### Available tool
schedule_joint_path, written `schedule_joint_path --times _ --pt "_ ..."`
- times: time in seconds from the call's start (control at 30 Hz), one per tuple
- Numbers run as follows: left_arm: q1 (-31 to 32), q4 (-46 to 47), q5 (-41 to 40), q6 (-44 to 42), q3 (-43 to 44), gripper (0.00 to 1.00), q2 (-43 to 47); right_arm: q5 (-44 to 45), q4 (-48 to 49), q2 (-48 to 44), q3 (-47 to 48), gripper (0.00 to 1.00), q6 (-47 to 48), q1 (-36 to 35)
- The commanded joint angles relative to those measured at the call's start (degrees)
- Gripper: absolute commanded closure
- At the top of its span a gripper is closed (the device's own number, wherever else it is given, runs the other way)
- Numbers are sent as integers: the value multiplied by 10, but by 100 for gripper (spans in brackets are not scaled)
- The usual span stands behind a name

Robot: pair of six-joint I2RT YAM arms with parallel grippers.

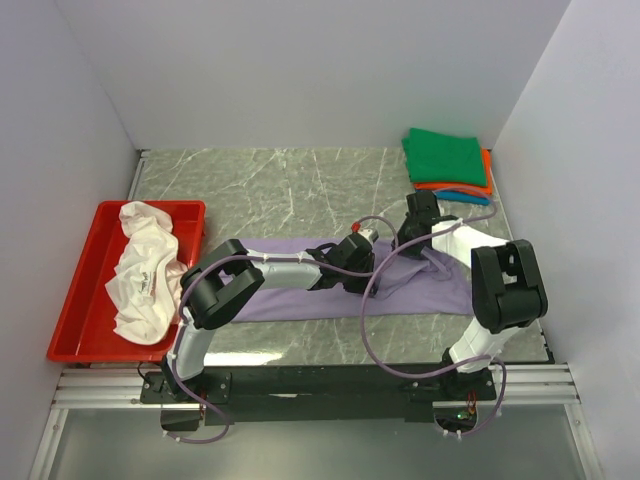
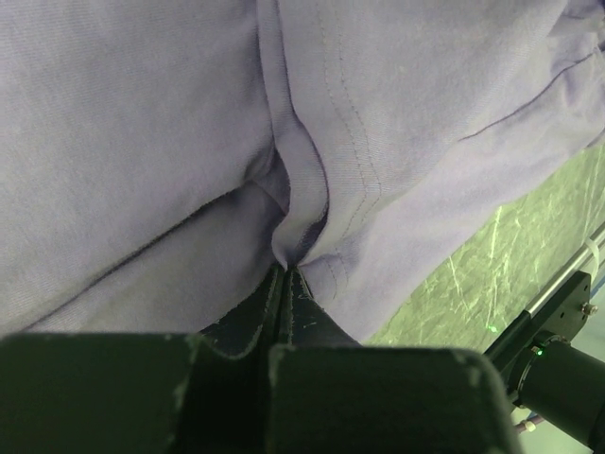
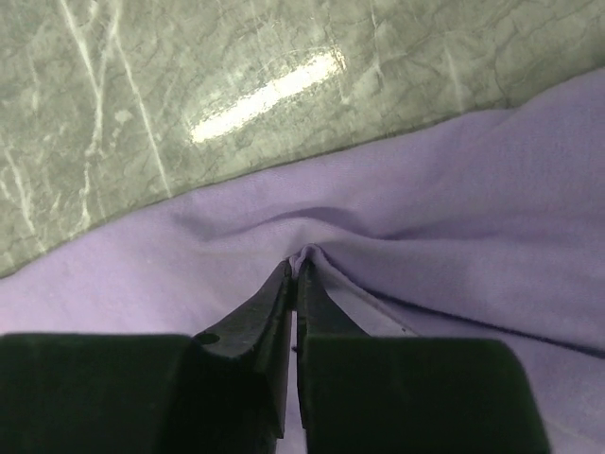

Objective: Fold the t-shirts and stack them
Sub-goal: Fold the tshirt

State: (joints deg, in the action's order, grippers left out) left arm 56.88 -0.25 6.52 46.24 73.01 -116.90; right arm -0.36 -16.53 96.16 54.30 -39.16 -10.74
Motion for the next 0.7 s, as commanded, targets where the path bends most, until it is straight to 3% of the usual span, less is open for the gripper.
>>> schedule_joint_path --times 0.0,0.67 --pt "3 -12 -13 -4 6 99 32 16 -9 -59 13 97 2 -2" --pt "-33 -53 -61 -28 41 99 91 -37 -86 -353 -110 100 4 65"
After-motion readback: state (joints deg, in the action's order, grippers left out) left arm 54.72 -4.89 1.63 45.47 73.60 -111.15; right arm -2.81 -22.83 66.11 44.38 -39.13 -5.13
